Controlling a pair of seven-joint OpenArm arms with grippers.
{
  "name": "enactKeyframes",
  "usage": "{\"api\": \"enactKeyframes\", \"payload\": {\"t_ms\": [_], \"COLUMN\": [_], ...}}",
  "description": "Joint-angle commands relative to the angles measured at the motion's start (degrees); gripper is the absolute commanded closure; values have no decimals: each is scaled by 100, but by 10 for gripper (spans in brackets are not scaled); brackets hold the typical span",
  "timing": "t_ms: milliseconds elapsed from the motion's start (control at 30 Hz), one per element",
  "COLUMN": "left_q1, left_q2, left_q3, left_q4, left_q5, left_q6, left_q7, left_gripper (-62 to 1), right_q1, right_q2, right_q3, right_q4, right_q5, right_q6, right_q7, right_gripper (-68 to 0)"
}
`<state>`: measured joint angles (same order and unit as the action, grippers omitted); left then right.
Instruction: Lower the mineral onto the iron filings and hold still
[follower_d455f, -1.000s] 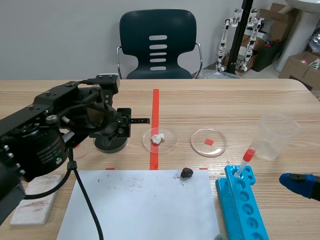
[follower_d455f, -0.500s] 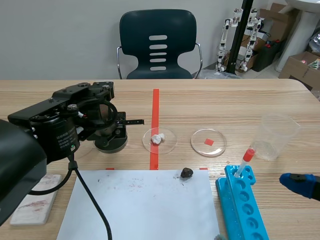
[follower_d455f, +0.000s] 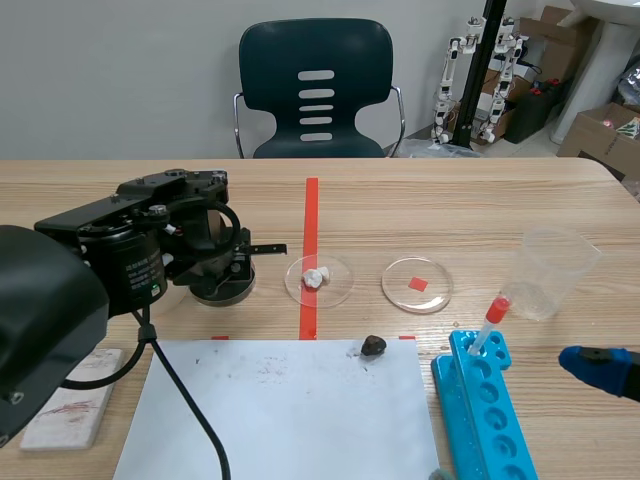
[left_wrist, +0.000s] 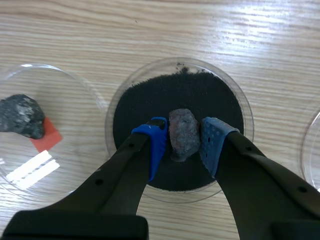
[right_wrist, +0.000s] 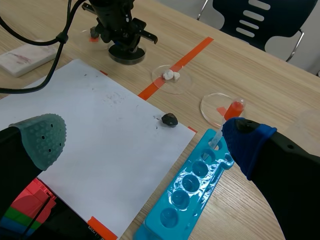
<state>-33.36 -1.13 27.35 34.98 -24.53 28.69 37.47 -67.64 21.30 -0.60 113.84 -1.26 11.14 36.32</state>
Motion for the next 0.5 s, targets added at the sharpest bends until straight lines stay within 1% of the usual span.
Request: {"api": "enactKeyframes", "payload": {"t_ms": [0, 467], "left_q1": [-129, -127], "left_q2": [46, 63], "left_q3": [-48, -48], "left_q4": [33, -48], "left_q5": [7, 7], "left_q6": [11, 15], "left_q7": [-83, -142], "left_gripper": [-130, -130], "right_q1": [4, 4], "right_q2": [0, 0], "right_q3": [22, 22], "right_q4": [79, 79], "right_q5": [39, 39], "right_q6": [-20, -20], "right_q7": [85, 85], "right_gripper": [-679, -679]}}
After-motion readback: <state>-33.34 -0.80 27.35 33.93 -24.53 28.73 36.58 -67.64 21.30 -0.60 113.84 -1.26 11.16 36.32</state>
